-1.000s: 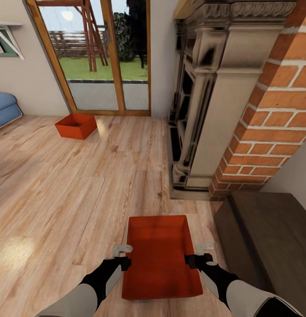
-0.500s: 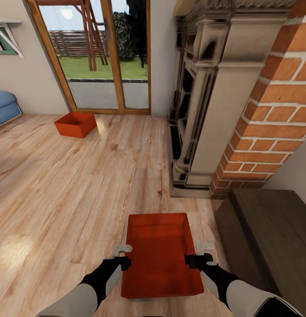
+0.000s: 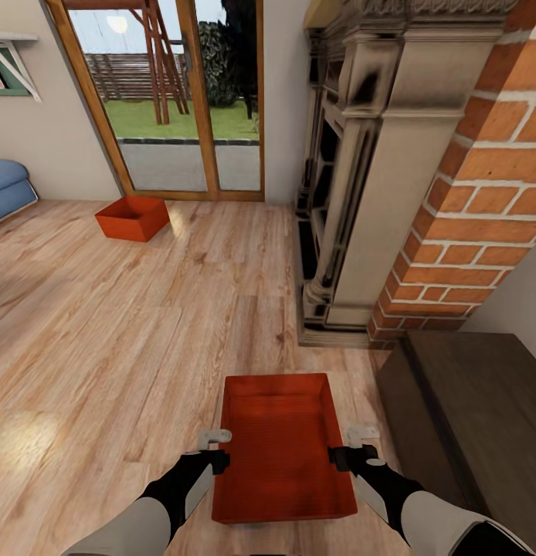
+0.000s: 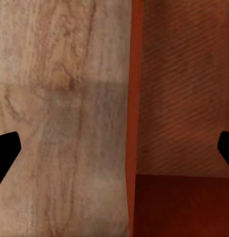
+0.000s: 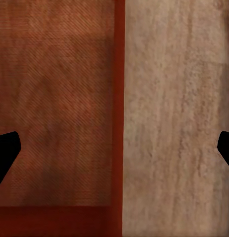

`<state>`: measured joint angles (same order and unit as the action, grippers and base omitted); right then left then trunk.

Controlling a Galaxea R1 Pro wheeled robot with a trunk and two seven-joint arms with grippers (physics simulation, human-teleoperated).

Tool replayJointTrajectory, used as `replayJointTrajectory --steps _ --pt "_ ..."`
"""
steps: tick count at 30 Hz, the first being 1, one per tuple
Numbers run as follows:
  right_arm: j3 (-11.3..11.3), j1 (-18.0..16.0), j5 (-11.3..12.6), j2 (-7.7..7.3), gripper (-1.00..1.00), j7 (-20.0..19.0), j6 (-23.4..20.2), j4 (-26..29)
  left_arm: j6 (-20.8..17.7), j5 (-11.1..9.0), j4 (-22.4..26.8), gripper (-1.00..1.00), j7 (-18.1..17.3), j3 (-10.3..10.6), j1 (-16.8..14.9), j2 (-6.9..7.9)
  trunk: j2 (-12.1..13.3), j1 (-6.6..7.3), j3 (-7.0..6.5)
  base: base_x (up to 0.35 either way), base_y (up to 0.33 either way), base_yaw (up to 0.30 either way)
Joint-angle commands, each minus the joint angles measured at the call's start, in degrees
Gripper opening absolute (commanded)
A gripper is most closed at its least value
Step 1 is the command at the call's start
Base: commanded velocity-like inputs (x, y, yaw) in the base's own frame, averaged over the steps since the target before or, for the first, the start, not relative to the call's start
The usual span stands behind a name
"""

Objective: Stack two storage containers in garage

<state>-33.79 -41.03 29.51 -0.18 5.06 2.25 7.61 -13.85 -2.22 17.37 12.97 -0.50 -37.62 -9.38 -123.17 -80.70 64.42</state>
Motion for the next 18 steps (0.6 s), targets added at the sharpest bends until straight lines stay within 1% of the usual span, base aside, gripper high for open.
replayJointTrajectory --steps 1,5,18 --pt "-0.49 -0.02 0.53 -0.03 1.0 0.21 0.12 0.04 -0.28 -0.24 0.12 1.0 0.21 -0.04 0.0 -0.02 -0.01 0.01 0.04 0.0 0.0 0.0" --pt "-0.49 -0.02 0.48 0.0 1.0 0.21 0.12 0.04 -0.29 -0.24 0.12 1.0 0.21 -0.03 0.0 -0.02 -0.01 0.01 0.04 0.0 0.0 0.0" --pt "-0.49 -0.02 0.46 0.09 1.0 0.22 0.12 0.04 -0.27 -0.33 0.03 1.0 0.21 -0.03 0.0 -0.02 -5.23 -2.85 2.37 0.0 0.0 0.0"
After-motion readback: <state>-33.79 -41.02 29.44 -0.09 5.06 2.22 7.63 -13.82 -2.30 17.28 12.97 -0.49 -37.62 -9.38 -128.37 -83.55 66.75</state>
